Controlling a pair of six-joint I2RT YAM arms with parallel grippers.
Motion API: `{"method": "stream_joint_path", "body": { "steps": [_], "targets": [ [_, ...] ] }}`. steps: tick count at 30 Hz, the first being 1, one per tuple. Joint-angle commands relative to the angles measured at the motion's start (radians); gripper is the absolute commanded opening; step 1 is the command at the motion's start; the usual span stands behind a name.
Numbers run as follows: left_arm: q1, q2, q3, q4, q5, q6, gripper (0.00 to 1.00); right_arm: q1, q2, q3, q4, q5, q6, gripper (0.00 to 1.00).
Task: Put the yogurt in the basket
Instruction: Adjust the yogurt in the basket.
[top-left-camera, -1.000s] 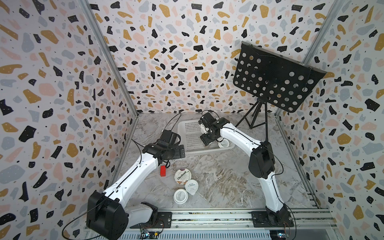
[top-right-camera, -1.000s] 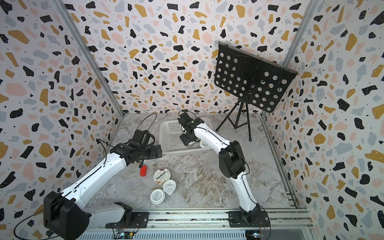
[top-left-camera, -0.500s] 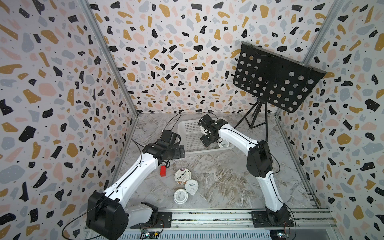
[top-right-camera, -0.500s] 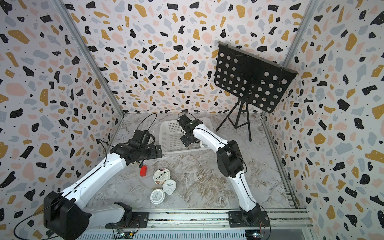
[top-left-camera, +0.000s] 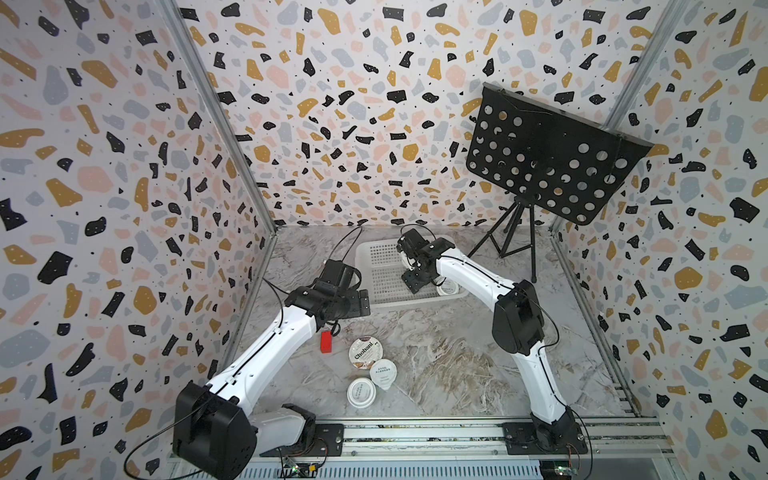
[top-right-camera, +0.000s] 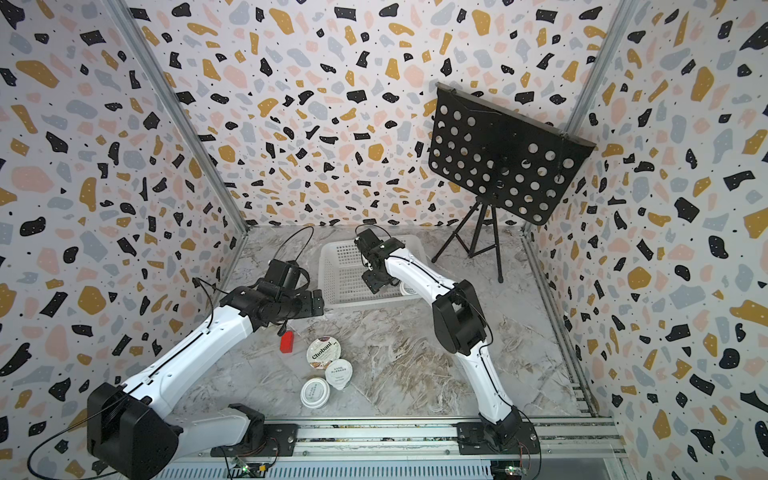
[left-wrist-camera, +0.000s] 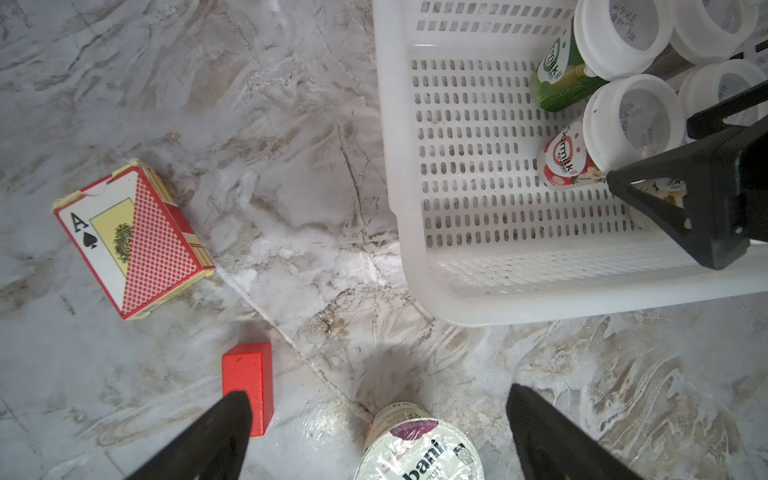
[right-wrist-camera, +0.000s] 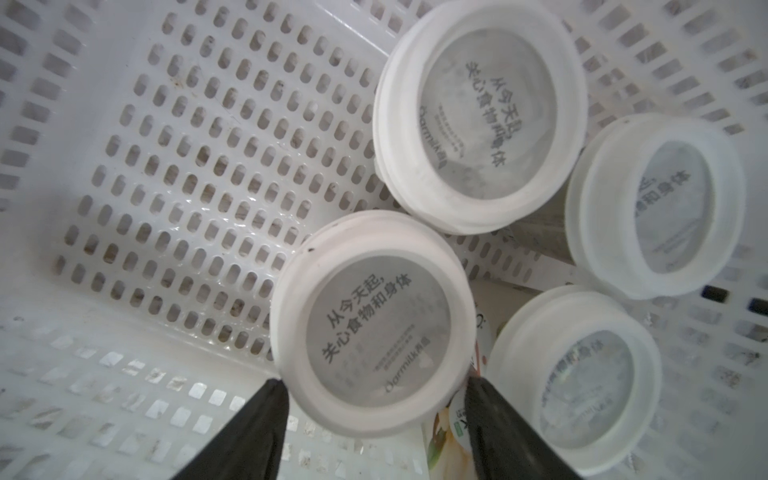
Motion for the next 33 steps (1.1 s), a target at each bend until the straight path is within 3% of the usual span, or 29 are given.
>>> {"method": "stream_joint_path", "body": {
  "steps": [1,19,33],
  "targets": [
    [0.005,-0.01,0.005,0.014,-0.003,0.005,1.0,-0.004,-0.003,0.036,-0.009,0.026,-0.011,0.73],
    [0.005,-0.011,0.003,0.015,-0.001,0.003,1.0,-0.004,-0.014,0.023,-0.009,0.049,-0.019,0.74],
    [0.006,-0.013,0.009,0.015,-0.012,0.003,1.0,0.001,-0.115,-0.032,0.01,-0.08,0.004,0.8]
  ]
}}
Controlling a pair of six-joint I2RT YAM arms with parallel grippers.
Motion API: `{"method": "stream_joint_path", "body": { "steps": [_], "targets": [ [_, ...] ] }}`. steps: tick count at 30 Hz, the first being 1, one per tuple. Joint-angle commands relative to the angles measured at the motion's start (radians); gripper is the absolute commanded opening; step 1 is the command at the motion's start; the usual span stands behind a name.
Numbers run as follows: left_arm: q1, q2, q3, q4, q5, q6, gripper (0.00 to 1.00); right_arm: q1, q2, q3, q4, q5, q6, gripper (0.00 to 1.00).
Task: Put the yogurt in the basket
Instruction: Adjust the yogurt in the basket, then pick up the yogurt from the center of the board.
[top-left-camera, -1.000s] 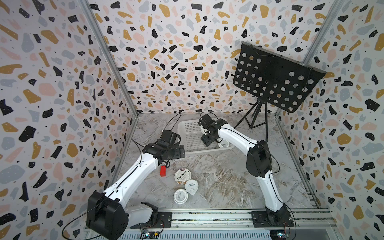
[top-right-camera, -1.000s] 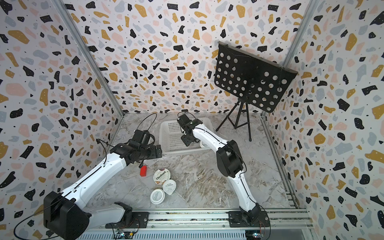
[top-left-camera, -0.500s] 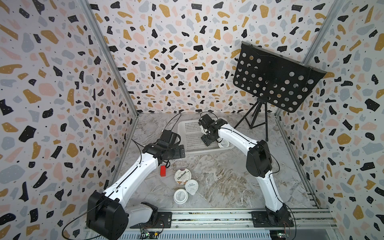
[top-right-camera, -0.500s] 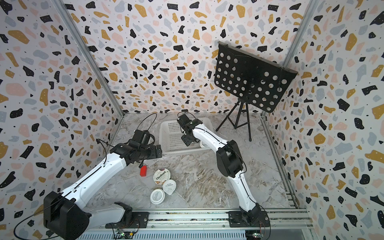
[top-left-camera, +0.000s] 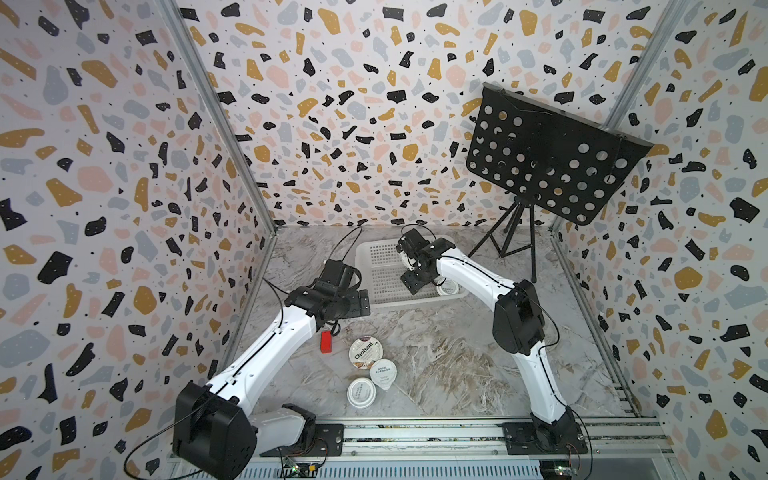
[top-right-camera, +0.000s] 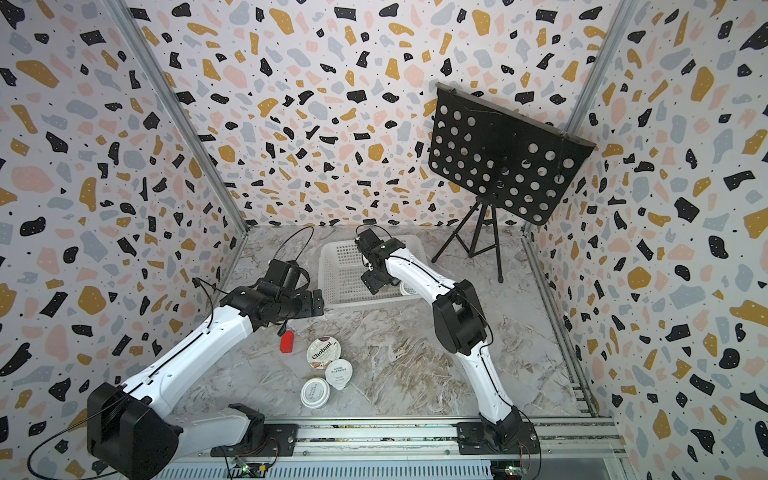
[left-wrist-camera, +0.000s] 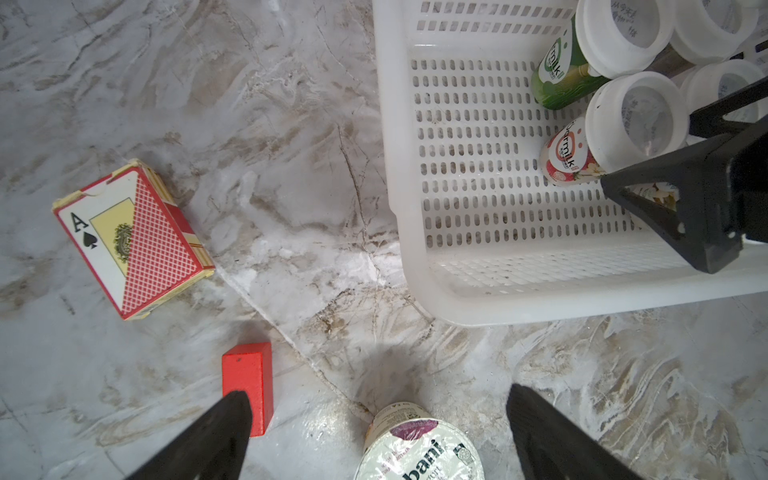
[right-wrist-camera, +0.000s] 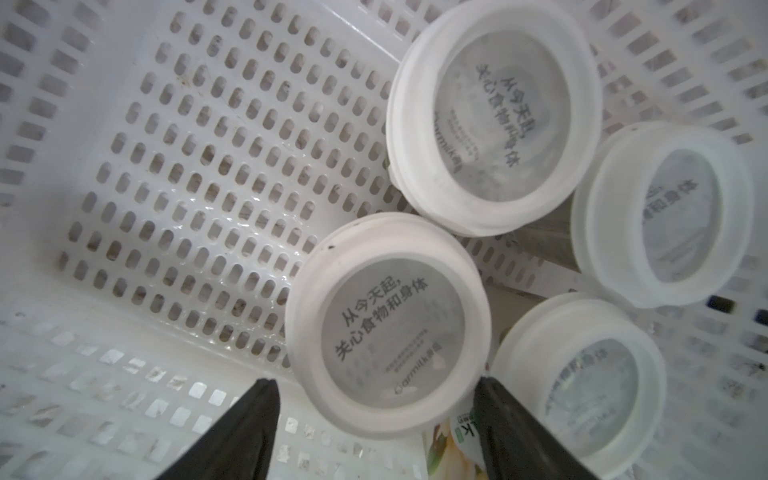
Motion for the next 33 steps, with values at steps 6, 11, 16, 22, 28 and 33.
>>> {"method": "stream_joint_path", "body": {
  "steps": [6,11,16,22,28,33],
  "targets": [
    [0.005,-0.027,0.008,0.015,-0.026,-0.003,1.0,0.015,-0.178,-0.041,-0.007,-0.071,0.028,0.81],
    [0.033,-0.04,0.008,0.019,-0.032,-0.024,1.0,0.038,-0.274,-0.115,0.003,-0.084,0.047,0.81],
    [0.081,-0.044,0.008,0.017,-0.012,-0.065,1.0,0.098,-0.418,-0.275,0.036,-0.119,0.067,0.8],
    [0.132,-0.05,0.001,-0.002,-0.029,-0.12,1.0,0.264,-0.555,-0.455,0.067,-0.162,0.08,0.79],
    [0.177,-0.069,-0.005,-0.033,-0.05,-0.136,1.0,0.459,-0.598,-0.55,0.132,-0.197,0.045,0.8],
    [0.195,-0.081,-0.009,-0.038,-0.058,-0.127,1.0,0.578,-0.568,-0.58,0.178,-0.238,-0.028,0.85]
  ]
}}
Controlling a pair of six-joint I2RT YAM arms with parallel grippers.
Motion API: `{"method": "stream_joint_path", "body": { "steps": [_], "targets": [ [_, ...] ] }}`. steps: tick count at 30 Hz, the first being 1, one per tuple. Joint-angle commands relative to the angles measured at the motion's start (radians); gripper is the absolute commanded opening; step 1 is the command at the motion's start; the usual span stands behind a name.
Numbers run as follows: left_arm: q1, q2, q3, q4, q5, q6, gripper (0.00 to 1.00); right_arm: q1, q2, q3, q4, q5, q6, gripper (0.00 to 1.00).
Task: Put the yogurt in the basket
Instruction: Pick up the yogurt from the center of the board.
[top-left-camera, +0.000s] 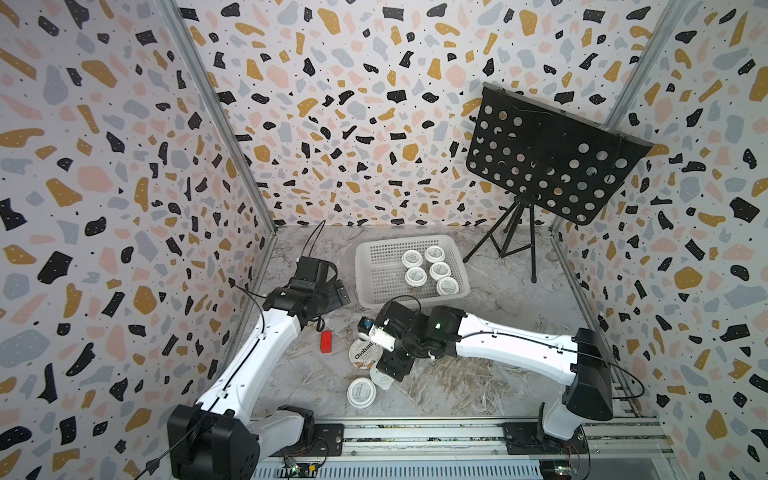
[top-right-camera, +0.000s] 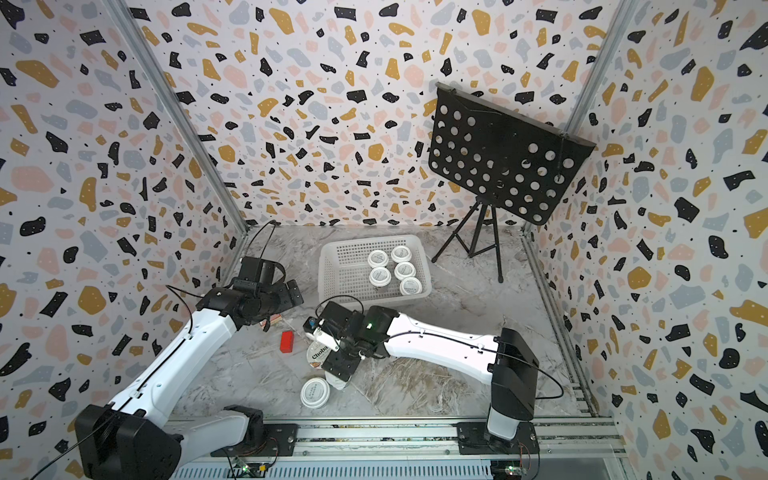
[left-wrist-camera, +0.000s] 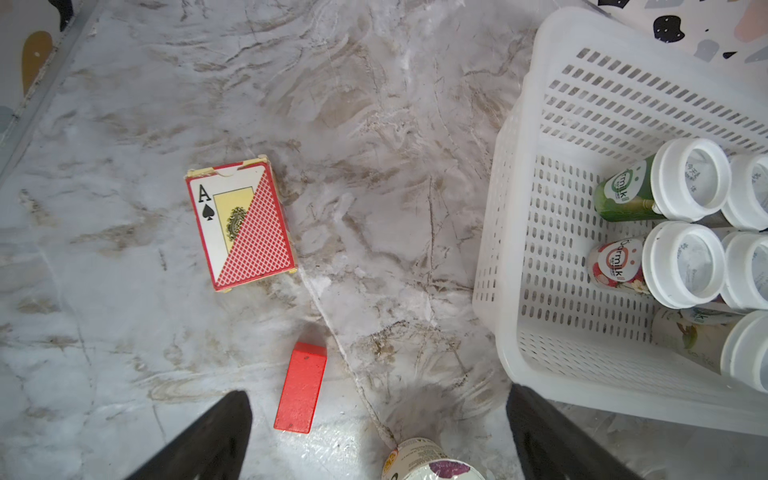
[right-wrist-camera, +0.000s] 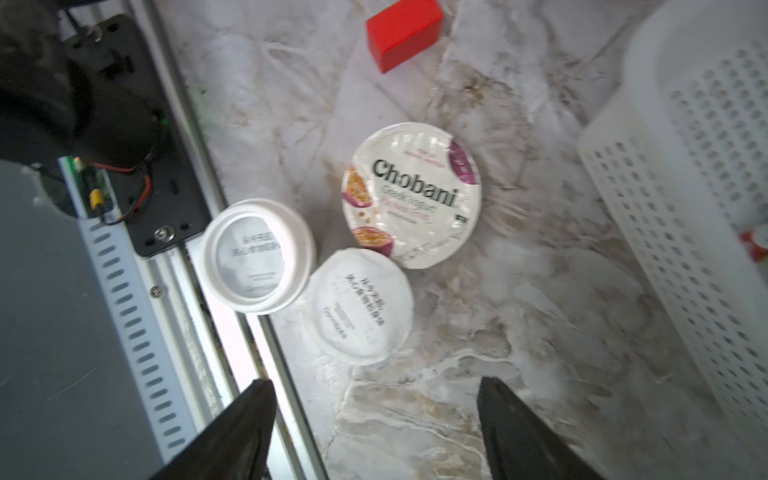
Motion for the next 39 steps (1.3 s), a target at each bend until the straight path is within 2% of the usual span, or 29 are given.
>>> {"method": "stream_joint_path", "body": {
  "steps": [1,5,18,24,39],
  "targets": [
    [0.012,-0.016,-0.008,-0.011,-0.026,-0.002,1.0,0.047,-0.001,-0.005,0.045,-0.045,-0.063,0.86],
    [0.015,-0.018,-0.006,-0.009,-0.023,0.004,1.0,0.092,0.035,-0.014,0.083,-0.058,-0.113,0.87],
    [0.024,-0.035,-0.017,-0.009,-0.037,0.012,1.0,0.102,0.152,0.006,0.161,-0.118,-0.184,0.83],
    [0.034,-0.033,-0.016,-0.009,-0.024,0.014,1.0,0.101,0.178,0.016,0.162,-0.098,-0.186,0.92],
    [0.038,-0.035,-0.017,-0.008,-0.025,0.013,1.0,0.103,0.255,0.075,0.143,-0.09,-0.18,0.92]
  ]
}}
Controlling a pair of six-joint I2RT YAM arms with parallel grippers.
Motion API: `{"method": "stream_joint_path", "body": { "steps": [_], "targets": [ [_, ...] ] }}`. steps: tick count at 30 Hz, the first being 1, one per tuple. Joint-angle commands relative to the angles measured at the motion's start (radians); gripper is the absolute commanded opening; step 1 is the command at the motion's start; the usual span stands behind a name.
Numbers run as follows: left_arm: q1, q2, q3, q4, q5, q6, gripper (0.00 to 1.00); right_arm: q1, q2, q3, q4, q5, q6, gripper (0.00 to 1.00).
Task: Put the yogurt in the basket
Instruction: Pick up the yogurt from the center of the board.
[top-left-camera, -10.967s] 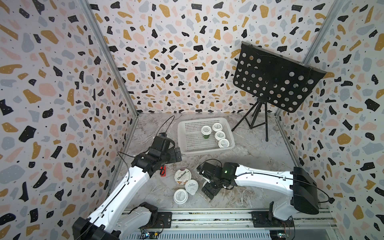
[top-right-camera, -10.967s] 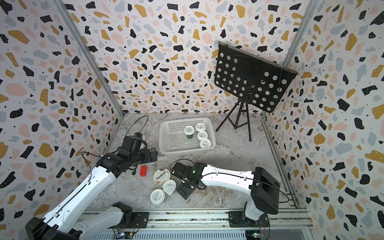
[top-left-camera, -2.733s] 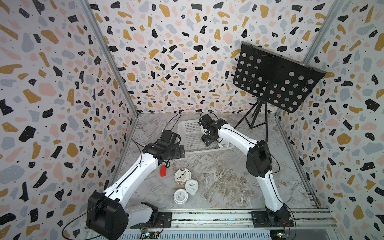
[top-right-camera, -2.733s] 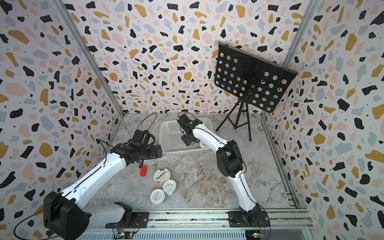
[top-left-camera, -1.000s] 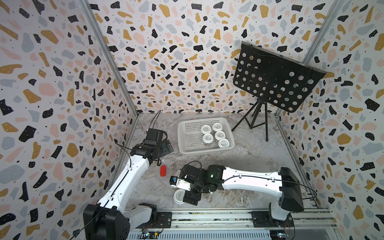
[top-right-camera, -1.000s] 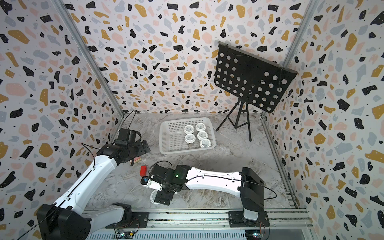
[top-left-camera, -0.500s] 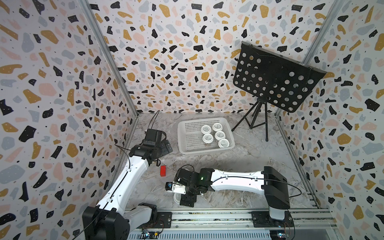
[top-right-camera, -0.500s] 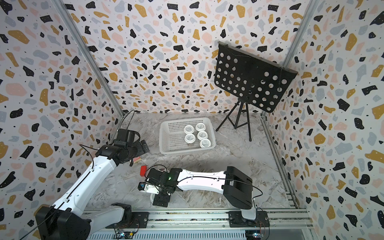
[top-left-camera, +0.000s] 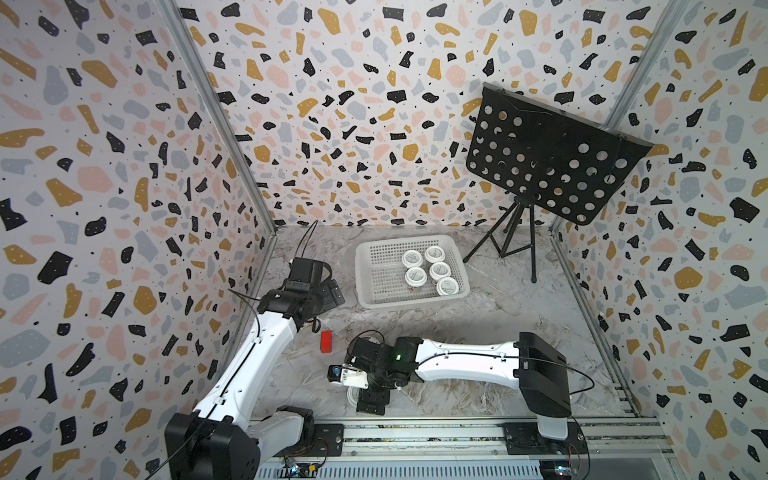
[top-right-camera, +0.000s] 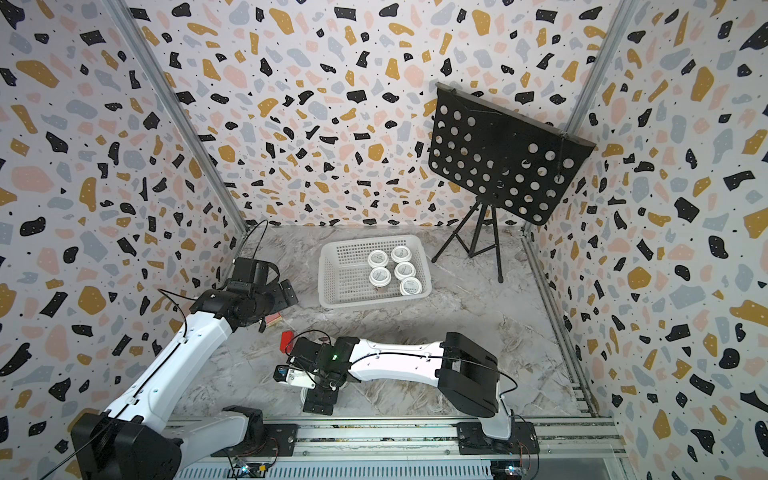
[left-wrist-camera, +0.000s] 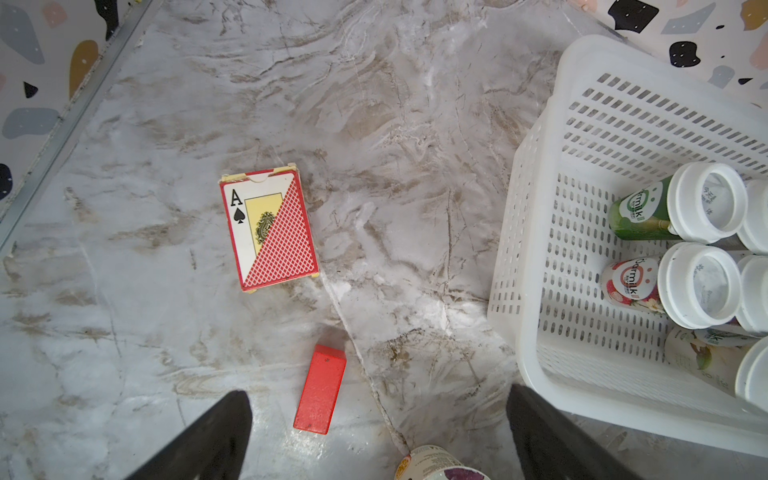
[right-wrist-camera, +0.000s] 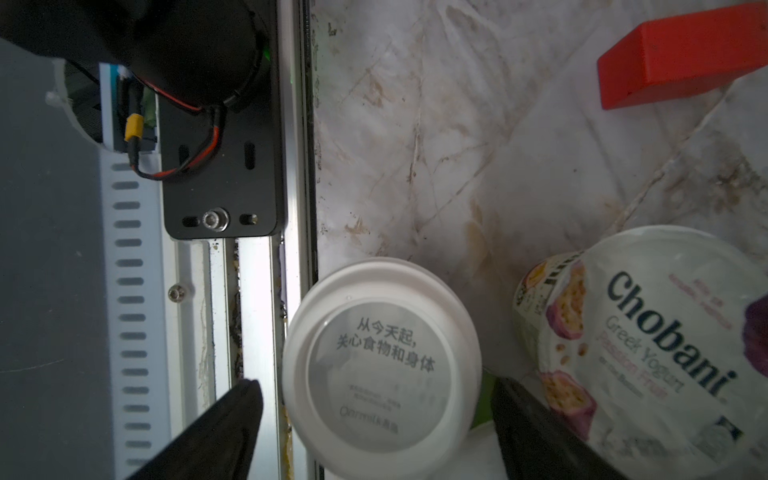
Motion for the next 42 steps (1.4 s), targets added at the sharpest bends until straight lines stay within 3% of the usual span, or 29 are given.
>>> {"method": "stream_joint_path", "body": {
  "steps": [1,12,19,42],
  "targets": [
    [0.006,-0.015,-0.013,0.001,-0.009,0.008,1.0,0.003,0.012,0.042,-0.015,0.009,-0.001,0.92],
    [0.013,-0.02,-0.01,0.002,-0.012,0.01,1.0,0.004,0.063,0.083,-0.032,0.017,-0.004,0.92],
    [0.021,-0.017,-0.007,0.001,-0.007,0.008,1.0,0.003,0.068,0.089,-0.036,0.013,-0.007,0.84],
    [0.046,-0.042,0.008,0.002,-0.022,0.009,1.0,0.004,-0.043,0.109,-0.099,0.036,0.031,0.78]
  ]
}}
